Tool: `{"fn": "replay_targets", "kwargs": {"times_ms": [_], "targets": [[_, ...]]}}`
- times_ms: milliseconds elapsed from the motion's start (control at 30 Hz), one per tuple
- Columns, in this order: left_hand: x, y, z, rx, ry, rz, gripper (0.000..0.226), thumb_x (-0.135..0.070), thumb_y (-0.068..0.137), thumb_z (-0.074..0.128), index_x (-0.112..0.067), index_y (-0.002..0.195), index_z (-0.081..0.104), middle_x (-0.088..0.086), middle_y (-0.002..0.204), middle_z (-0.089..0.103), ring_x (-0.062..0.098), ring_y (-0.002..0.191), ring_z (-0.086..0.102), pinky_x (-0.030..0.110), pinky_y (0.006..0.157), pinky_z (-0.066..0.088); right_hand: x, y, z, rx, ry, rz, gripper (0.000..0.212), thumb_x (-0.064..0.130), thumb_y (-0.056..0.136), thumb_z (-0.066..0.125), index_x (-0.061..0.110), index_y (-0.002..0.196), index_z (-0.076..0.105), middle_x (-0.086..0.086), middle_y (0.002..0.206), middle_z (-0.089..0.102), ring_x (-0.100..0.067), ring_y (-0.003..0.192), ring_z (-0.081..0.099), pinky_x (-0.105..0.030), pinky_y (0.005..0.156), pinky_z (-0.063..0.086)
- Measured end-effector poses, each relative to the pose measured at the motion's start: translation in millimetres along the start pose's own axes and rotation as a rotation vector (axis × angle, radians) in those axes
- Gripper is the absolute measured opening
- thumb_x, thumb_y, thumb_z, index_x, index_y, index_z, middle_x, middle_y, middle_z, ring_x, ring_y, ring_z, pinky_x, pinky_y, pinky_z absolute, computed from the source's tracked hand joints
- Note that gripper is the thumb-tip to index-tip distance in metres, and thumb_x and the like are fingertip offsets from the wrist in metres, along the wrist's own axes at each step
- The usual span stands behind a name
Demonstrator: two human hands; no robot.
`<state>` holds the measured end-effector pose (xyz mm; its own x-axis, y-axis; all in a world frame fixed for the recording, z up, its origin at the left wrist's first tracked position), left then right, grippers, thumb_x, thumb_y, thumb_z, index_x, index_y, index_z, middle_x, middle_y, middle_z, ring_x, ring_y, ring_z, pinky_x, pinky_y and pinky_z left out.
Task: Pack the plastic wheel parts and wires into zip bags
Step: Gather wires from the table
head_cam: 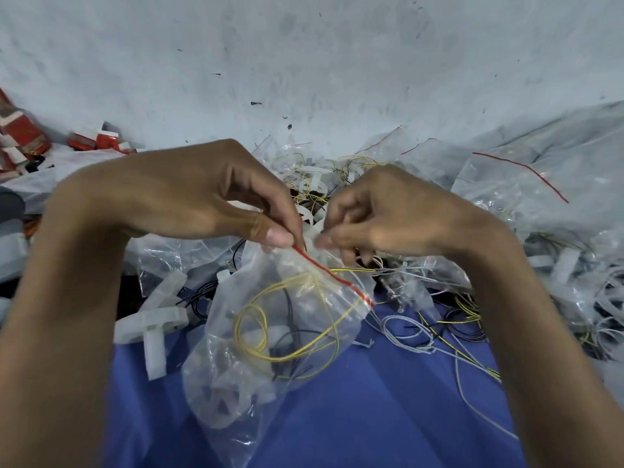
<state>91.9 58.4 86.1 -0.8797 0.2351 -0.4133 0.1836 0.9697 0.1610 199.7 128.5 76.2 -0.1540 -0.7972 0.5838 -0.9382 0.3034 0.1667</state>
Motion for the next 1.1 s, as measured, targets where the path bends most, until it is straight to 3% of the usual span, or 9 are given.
{"fn": "replay_targets", "kwargs": {"times_ms": [100, 367, 567, 633, 733, 800, 900, 1033, 1100], "targets": [[-4, -2, -2, -0.015, -0.001, 0.01, 0.018, -0.05, 0.082, 0.066, -0.035, 0.09, 0.072, -0.01, 0.088, 0.071, 0.012, 0.088, 0.068, 0.048, 0.085, 0.053, -1, 4, 6, -0.012, 0.061, 0.022, 0.015, 0.025, 0.084, 0.064, 0.01, 0.085, 0.068, 0.002, 0.063, 0.07, -0.008, 0.054, 0.066, -0.017, 0.053, 0.051], [-17, -7, -9, -0.058, -0.139, 0.024, 0.016, -0.05, 0.064, 0.066, -0.037, 0.071, 0.072, -0.012, 0.072, 0.069, 0.004, 0.074, 0.064, 0.028, 0.08, 0.05, -8, 10, 13, 0.064, 0.232, 0.087, 0.011, -0.001, 0.076, 0.071, 0.008, 0.071, 0.067, 0.002, 0.06, 0.067, -0.003, 0.053, 0.062, -0.012, 0.054, 0.048], [-39, 0, 0, 0.028, -0.181, 0.111, 0.003, -0.035, 0.077, 0.074, -0.037, 0.076, 0.073, -0.005, 0.078, 0.071, 0.006, 0.075, 0.065, 0.015, 0.072, 0.046, -2, -7, 44, 0.397, -0.161, 0.136, 0.005, 0.015, 0.078, 0.074, 0.014, 0.083, 0.075, 0.009, 0.06, 0.067, -0.004, 0.051, 0.059, -0.015, 0.051, 0.047], [-52, 7, 9, 0.052, -0.159, 0.158, 0.006, -0.031, 0.079, 0.068, -0.034, 0.081, 0.072, -0.008, 0.078, 0.07, 0.005, 0.074, 0.065, 0.015, 0.071, 0.046, 1, -5, 48, 0.284, -0.18, 0.122, 0.012, 0.018, 0.084, 0.067, 0.01, 0.092, 0.066, 0.004, 0.079, 0.068, -0.01, 0.067, 0.059, -0.019, 0.067, 0.05], [-58, 13, 16, 0.08, -0.136, 0.174, 0.005, -0.029, 0.08, 0.07, -0.032, 0.084, 0.073, -0.015, 0.078, 0.07, 0.001, 0.076, 0.066, 0.008, 0.072, 0.043, -3, -9, 51, 0.191, -0.191, 0.067, 0.03, 0.02, 0.098, 0.041, 0.013, 0.126, 0.044, -0.008, 0.133, 0.05, -0.014, 0.123, 0.044, -0.017, 0.089, 0.023], [-55, 10, 13, 0.065, -0.143, 0.173, 0.006, -0.028, 0.08, 0.069, -0.028, 0.085, 0.073, -0.013, 0.079, 0.071, 0.002, 0.078, 0.066, 0.009, 0.073, 0.043, 8, -2, 48, 0.169, -0.194, 0.013, 0.017, 0.018, 0.094, 0.049, 0.014, 0.111, 0.049, -0.011, 0.115, 0.061, -0.022, 0.11, 0.054, -0.018, 0.08, 0.035], [-45, 3, 1, 0.008, -0.16, 0.146, 0.007, -0.03, 0.077, 0.068, -0.031, 0.082, 0.073, -0.009, 0.082, 0.072, 0.006, 0.08, 0.067, 0.011, 0.075, 0.045, 13, 8, 17, 0.001, -0.277, -0.078, 0.008, 0.006, 0.08, 0.065, 0.011, 0.074, 0.067, 0.019, 0.053, 0.06, 0.008, 0.059, 0.055, -0.008, 0.054, 0.037], [-35, -2, -7, -0.027, -0.19, 0.109, 0.007, -0.031, 0.074, 0.069, -0.035, 0.077, 0.074, -0.006, 0.079, 0.072, 0.007, 0.078, 0.067, 0.012, 0.074, 0.046, -8, 6, 15, 0.102, -0.442, 0.022, 0.02, 0.01, 0.076, 0.071, 0.022, 0.091, 0.076, 0.024, 0.048, 0.053, 0.021, 0.048, 0.047, 0.002, 0.049, 0.03], [-36, -3, -7, -0.023, -0.183, 0.11, 0.003, -0.031, 0.076, 0.075, -0.033, 0.077, 0.073, -0.008, 0.078, 0.071, 0.005, 0.077, 0.066, 0.01, 0.073, 0.044, -11, 7, 27, 0.176, -0.457, 0.017, 0.015, 0.005, 0.078, 0.067, 0.018, 0.074, 0.073, 0.018, 0.04, 0.049, 0.018, 0.044, 0.046, 0.0, 0.045, 0.03]]}}
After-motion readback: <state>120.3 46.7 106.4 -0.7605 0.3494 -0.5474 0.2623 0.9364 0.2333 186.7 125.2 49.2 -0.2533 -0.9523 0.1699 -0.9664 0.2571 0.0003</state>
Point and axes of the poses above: each hand's wrist, its own y-axis towards the middle knuckle, its own z-axis out of the palm, x = y × z, the point moved 7 cm from there along y, towards the middle knuckle
